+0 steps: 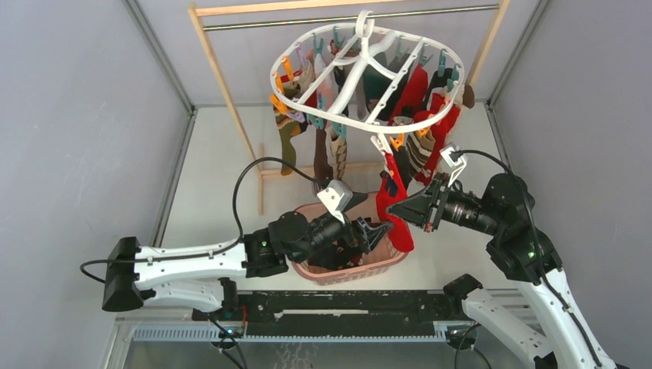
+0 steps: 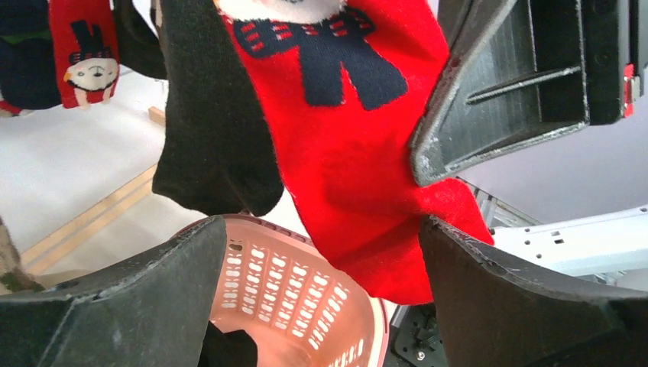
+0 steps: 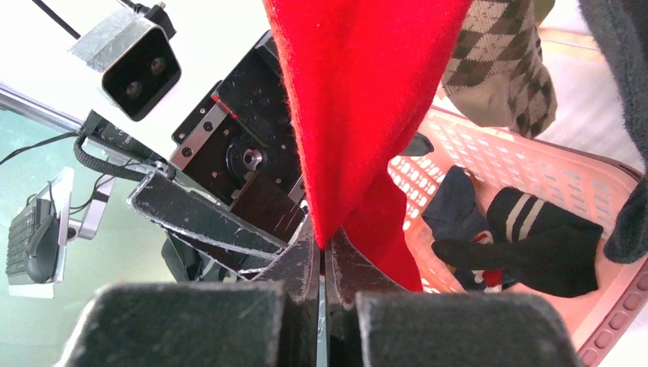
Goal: Remove the socks clipped to the hanger
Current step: Remove the sock from the hanger.
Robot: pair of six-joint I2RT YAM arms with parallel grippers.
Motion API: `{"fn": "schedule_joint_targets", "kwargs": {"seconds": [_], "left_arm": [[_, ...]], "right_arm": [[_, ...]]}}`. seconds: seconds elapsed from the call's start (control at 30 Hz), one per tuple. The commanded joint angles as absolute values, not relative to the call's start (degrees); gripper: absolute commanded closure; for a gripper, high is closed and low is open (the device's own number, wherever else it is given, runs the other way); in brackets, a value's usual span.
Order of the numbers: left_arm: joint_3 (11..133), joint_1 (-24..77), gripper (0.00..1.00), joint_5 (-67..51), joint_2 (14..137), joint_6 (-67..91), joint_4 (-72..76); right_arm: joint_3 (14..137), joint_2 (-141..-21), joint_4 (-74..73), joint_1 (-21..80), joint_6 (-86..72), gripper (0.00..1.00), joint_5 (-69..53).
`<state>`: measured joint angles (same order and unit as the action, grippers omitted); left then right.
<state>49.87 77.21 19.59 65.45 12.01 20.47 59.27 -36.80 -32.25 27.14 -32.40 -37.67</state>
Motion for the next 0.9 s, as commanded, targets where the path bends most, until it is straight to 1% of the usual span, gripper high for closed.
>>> {"fn": "schedule_joint_targets", "kwargs": {"seconds": [0.0, 0.07, 0.1, 0.13, 0.2, 0.23, 0.3, 0.4, 0.53, 0.67, 0.77, 0.87], "left_arm": [[47.3, 76.9, 0.02, 17.1, 63.7, 12.2, 26.1], [47.1, 76.8, 0.07, 17.2, 63.6, 12.1, 26.3], [47.2, 76.7, 0.12, 17.1, 63.8, 12.1, 26.3], [47.2, 76.5, 0.18, 17.0, 63.9, 12.2, 26.2], [47.1, 76.2, 0.32, 16.4, 64.1, 12.6, 26.3], [47.1, 75.9, 0.41, 16.1, 64.1, 12.9, 26.2], [47.1, 75.7, 0.63, 15.7, 64.1, 13.5, 25.9], [46.9, 75.6, 0.86, 15.7, 63.5, 14.0, 25.4], [47.1, 75.6, 0.90, 15.8, 62.5, 14.6, 23.3], [47.6, 75.6, 0.91, 16.2, 61.2, 15.2, 20.2], [48.3, 75.6, 0.91, 16.7, 60.6, 15.6, 17.7], [49.2, 75.7, 0.91, 17.4, 60.5, 15.5, 16.0]], "right_arm": [[58.7, -36.9, -29.2, 27.8, -32.7, 1.00, -36.1], [58.5, -37.1, -28.9, 27.8, -32.7, 1.00, -36.1], [58.5, -37.3, -28.9, 27.8, -32.7, 1.00, -36.1], [58.4, -37.4, -28.9, 27.8, -32.8, 1.00, -36.0], [58.3, -37.4, -28.8, 27.9, -32.7, 1.00, -35.9], [58.3, -37.4, -28.9, 27.8, -32.6, 1.00, -35.8], [58.3, -37.5, -29.0, 27.8, -32.4, 1.00, -35.6], [58.3, -37.5, -29.6, 27.8, -32.0, 1.00, -35.1], [58.2, -37.7, -30.2, 27.9, -31.3, 1.00, -34.2], [58.0, -37.9, -31.0, 28.1, -30.2, 0.99, -32.0], [58.0, -38.1, -31.7, 28.3, -29.4, 0.74, -29.7], [58.5, -38.0, -32.1, 28.4, -28.2, 0.58, -26.6]]}}
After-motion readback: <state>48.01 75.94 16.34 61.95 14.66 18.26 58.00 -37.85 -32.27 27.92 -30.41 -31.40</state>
